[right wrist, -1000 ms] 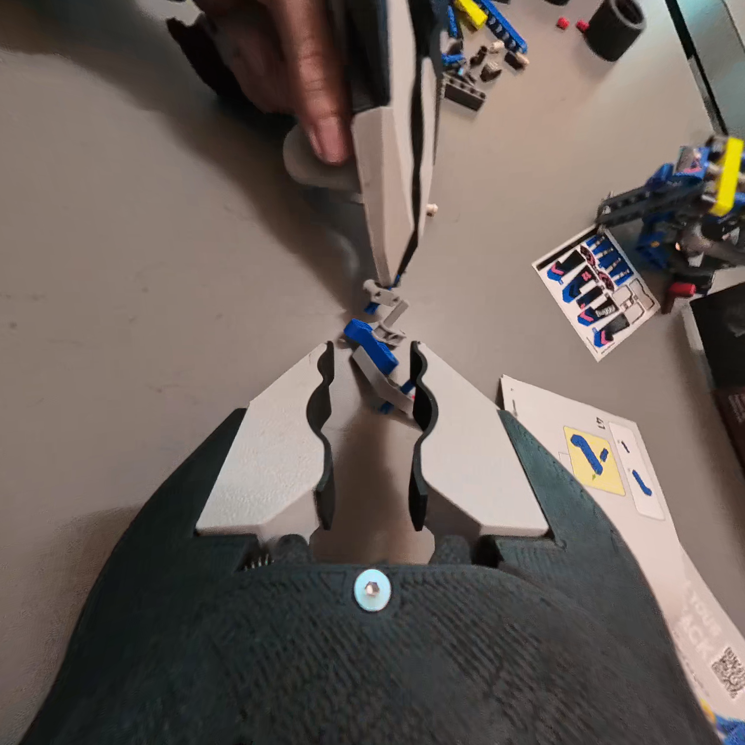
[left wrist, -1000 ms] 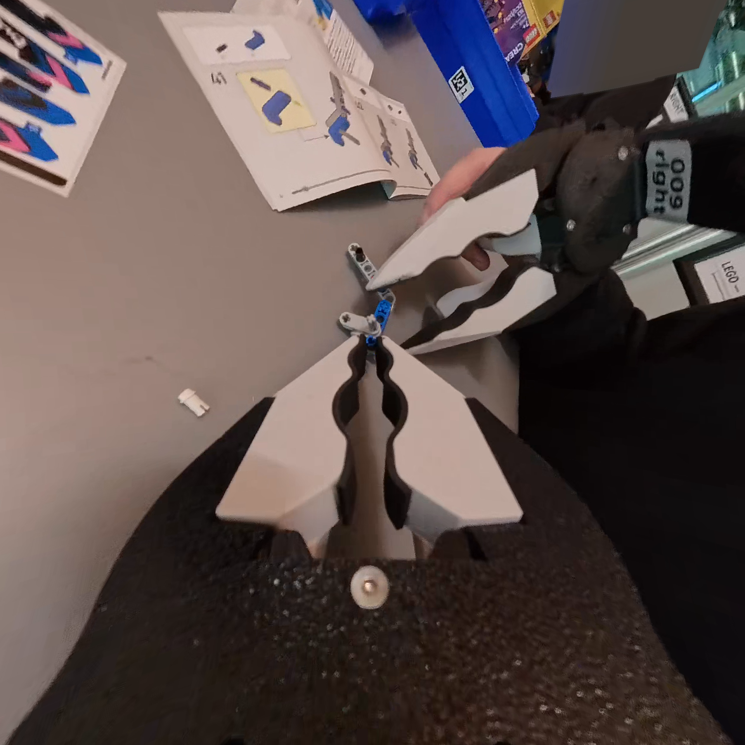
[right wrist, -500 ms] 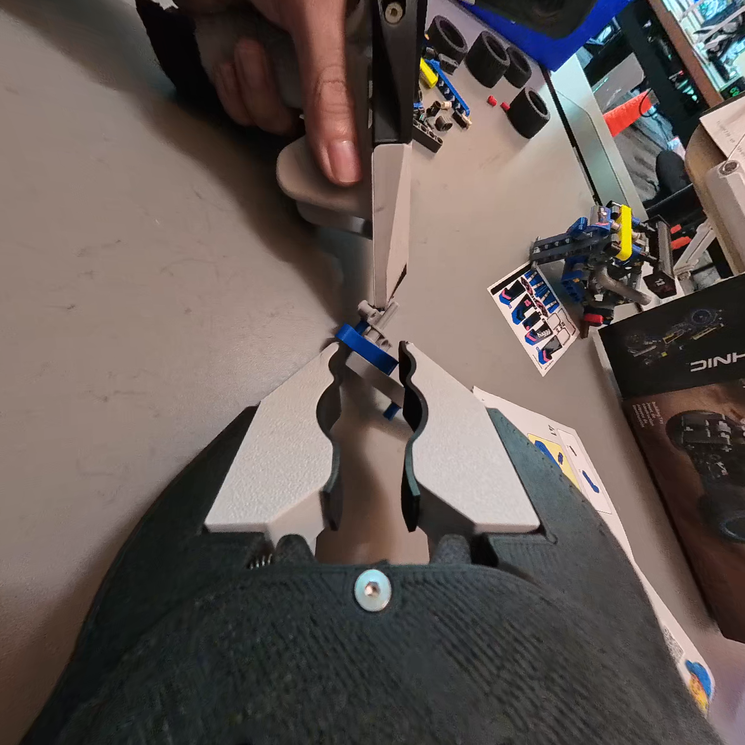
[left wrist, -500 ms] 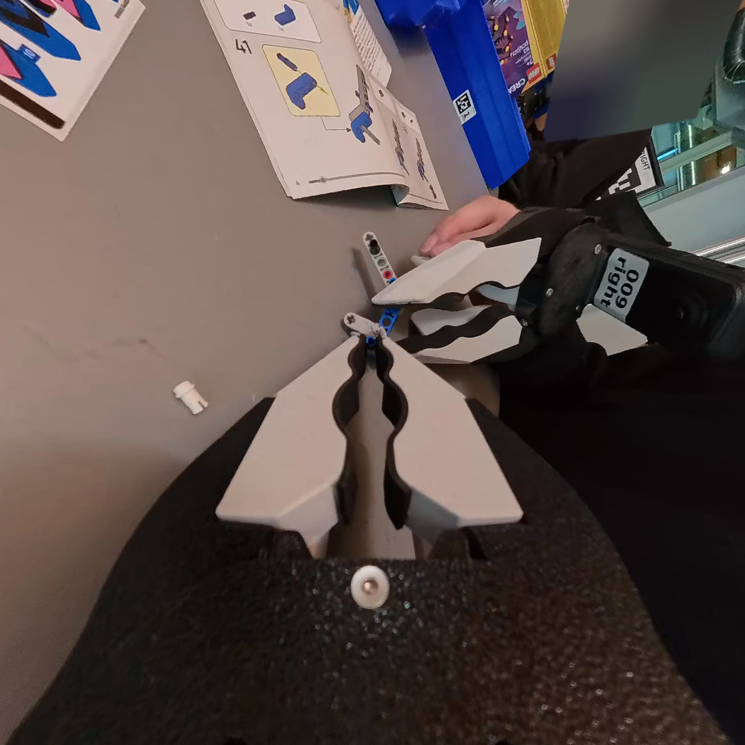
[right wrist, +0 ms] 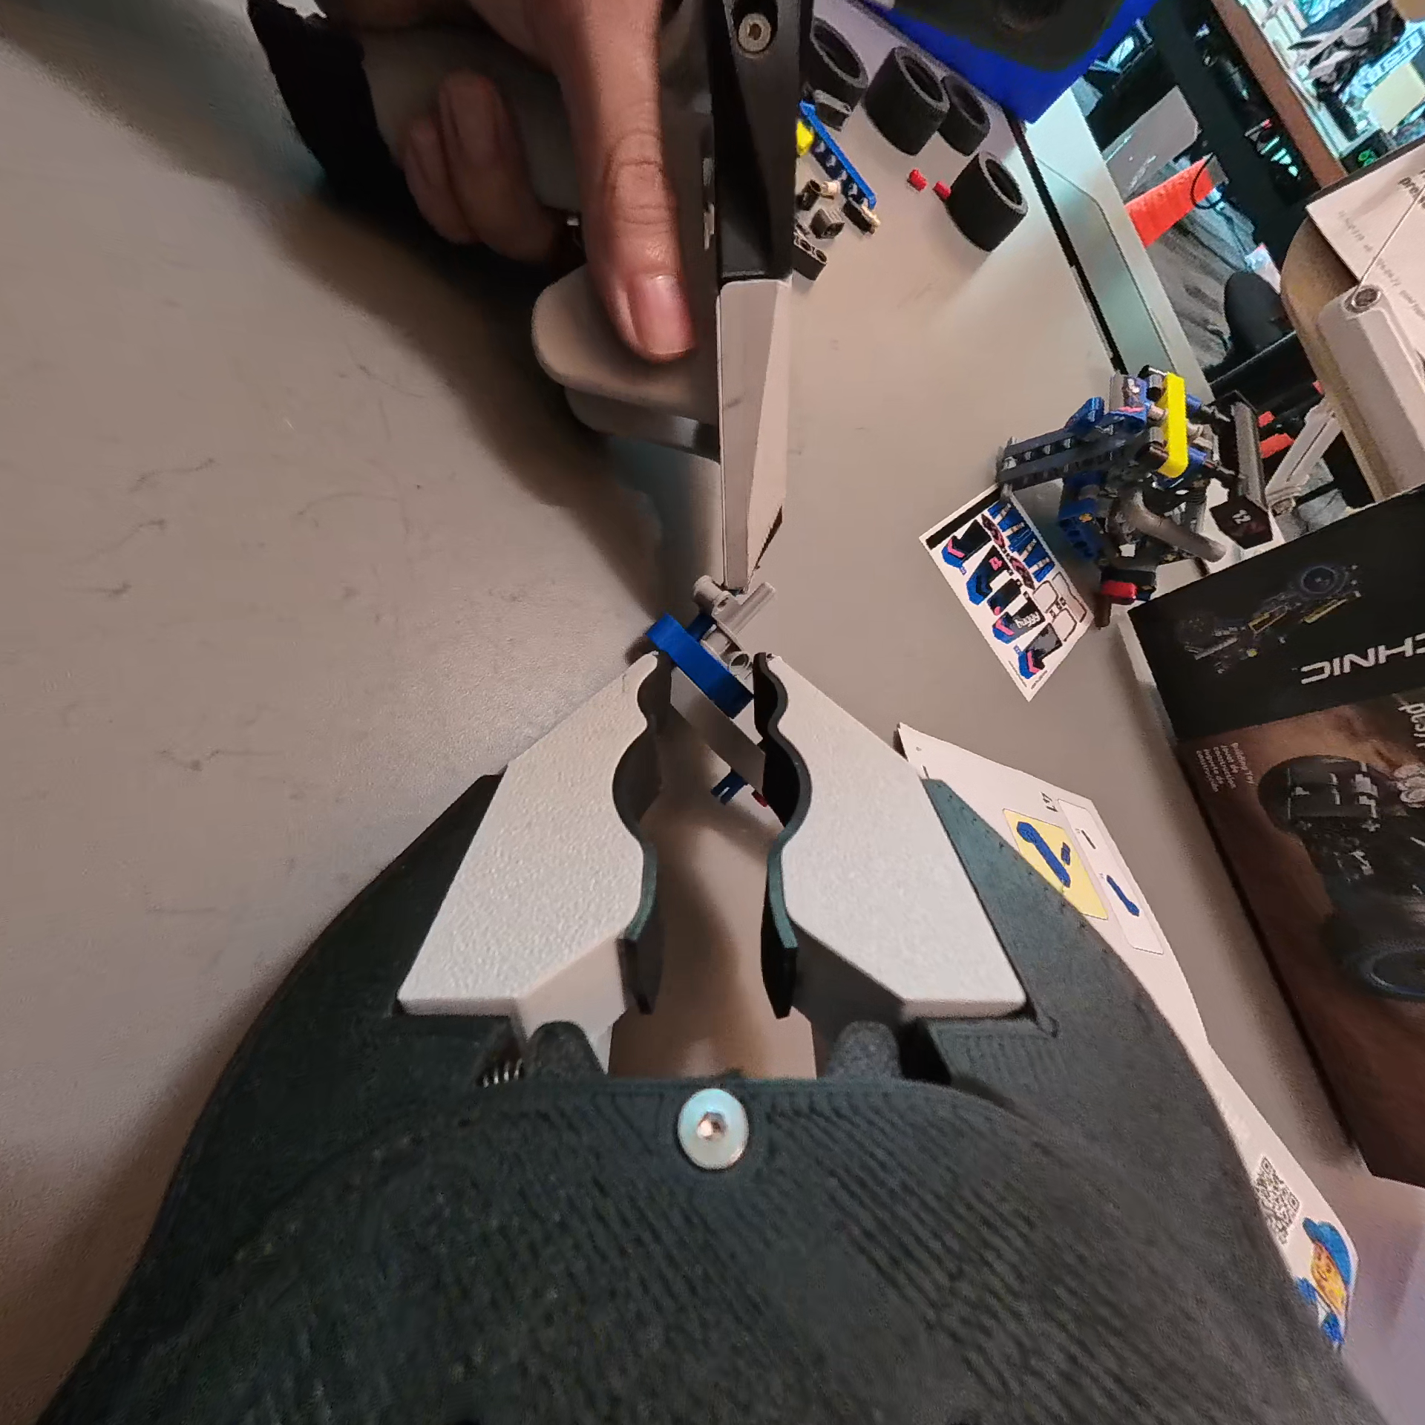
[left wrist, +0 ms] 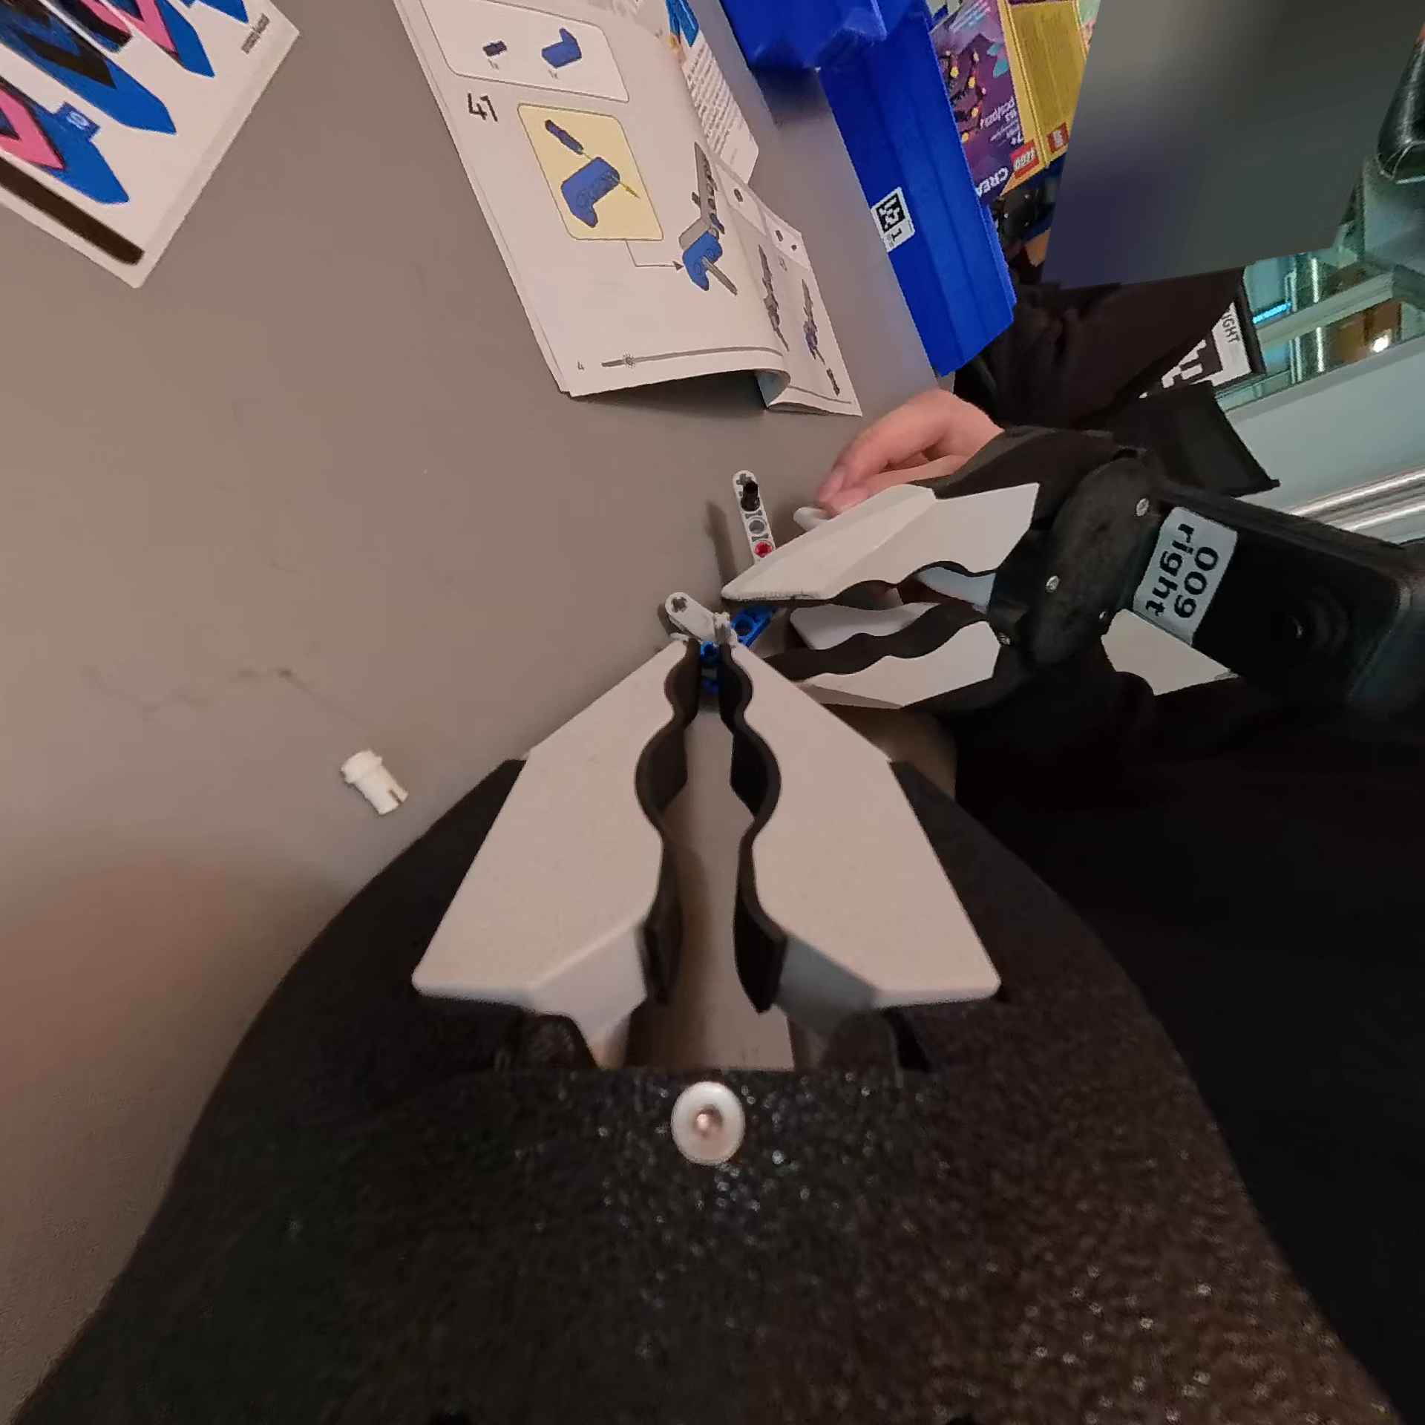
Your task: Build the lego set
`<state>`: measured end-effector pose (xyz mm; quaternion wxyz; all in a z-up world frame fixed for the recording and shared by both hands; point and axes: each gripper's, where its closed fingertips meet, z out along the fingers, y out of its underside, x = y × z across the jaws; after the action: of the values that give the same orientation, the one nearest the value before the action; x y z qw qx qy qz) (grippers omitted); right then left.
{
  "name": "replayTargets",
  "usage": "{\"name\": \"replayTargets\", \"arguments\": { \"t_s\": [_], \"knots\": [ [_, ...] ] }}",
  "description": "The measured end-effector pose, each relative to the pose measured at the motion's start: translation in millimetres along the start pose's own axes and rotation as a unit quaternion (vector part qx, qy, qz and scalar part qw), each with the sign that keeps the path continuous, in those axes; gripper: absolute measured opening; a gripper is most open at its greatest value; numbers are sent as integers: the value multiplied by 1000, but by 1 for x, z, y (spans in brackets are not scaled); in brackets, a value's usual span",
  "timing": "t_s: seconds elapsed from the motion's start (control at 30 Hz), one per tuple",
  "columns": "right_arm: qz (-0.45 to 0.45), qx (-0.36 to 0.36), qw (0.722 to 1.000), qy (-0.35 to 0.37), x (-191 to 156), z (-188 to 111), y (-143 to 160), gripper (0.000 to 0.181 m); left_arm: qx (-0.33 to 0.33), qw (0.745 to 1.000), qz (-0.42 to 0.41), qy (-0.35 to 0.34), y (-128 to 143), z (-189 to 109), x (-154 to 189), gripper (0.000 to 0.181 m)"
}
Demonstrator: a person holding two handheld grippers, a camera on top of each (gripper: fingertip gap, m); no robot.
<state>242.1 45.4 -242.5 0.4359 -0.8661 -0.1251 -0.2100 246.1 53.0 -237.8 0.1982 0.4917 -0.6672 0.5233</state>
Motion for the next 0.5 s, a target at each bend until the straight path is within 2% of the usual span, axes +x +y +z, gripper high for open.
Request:
{"name": "replayTargets", "arguments": {
  "t_s": [0.3,0.5],
  "knots": [
    [-24,4,999,22,0,-3,0,18,-55,986,158,-23,0,3,4,1],
    [-45,11,998,34,-1,-5,0,18,-89,980,180,2,1,6,4,1]
  ]
}}
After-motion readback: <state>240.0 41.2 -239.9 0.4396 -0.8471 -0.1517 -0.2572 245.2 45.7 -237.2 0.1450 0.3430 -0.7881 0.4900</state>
